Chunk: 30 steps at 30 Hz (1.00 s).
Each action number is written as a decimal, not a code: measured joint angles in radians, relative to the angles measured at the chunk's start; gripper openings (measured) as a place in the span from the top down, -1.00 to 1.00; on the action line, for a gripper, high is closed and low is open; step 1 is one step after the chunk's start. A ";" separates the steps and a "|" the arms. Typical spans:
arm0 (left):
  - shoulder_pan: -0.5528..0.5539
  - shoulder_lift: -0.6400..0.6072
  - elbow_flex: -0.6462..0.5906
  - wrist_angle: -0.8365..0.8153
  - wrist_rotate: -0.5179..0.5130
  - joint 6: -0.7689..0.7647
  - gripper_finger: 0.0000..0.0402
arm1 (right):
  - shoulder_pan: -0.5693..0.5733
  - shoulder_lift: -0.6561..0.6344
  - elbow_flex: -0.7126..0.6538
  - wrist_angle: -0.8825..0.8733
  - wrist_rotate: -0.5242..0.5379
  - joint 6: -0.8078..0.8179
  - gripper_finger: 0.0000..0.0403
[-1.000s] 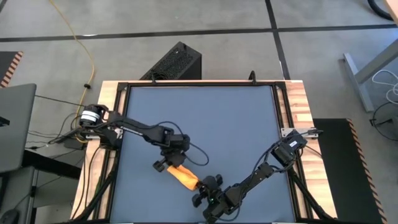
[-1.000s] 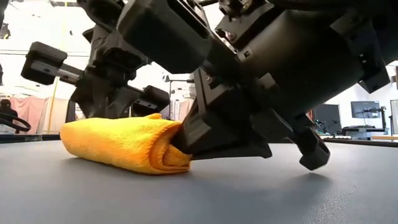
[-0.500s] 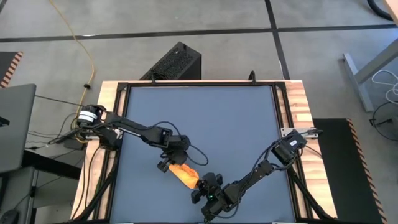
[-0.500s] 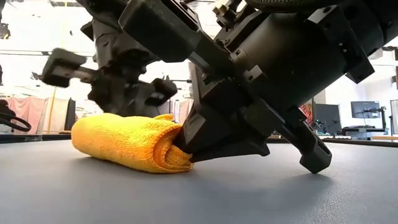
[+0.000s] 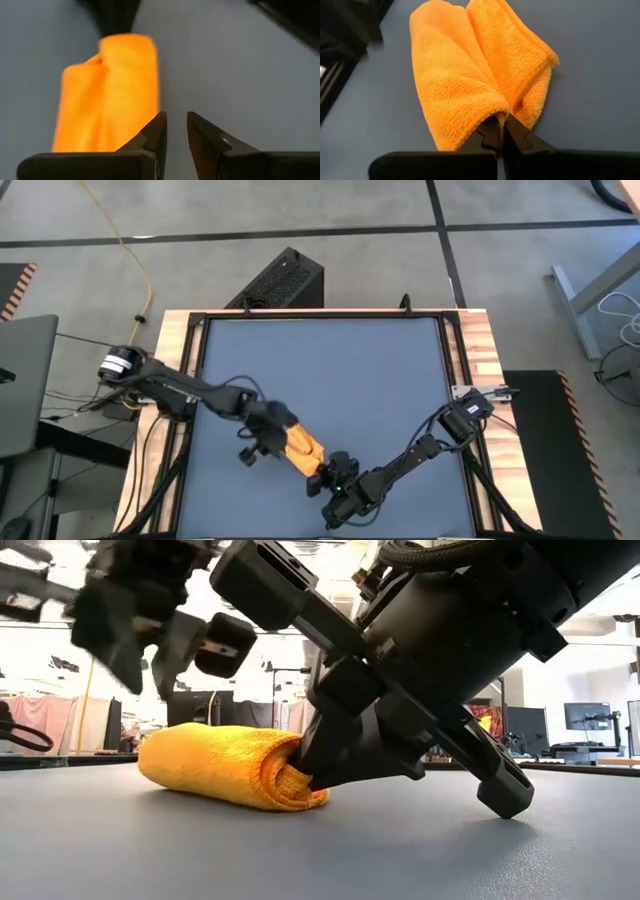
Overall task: Roll towel
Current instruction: Roll the yellow microfiber cloth on the table
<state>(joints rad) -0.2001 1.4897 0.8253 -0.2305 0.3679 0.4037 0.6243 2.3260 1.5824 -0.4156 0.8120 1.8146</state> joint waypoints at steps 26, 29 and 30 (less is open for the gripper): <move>-0.024 0.148 -0.143 0.468 -0.301 0.057 0.75 | -0.011 -0.005 0.002 -0.026 0.000 0.126 0.83; 0.002 0.148 -0.142 0.470 -0.265 0.044 0.75 | -0.013 -0.009 0.002 -0.030 -0.004 0.151 0.78; 0.007 0.148 -0.142 0.469 -0.258 0.042 0.75 | -0.013 -0.011 0.002 -0.030 -0.007 0.153 0.75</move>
<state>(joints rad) -0.1932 1.6379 0.6830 0.2390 0.1098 0.4458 0.6113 2.3147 1.5841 -0.4458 0.8045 1.9677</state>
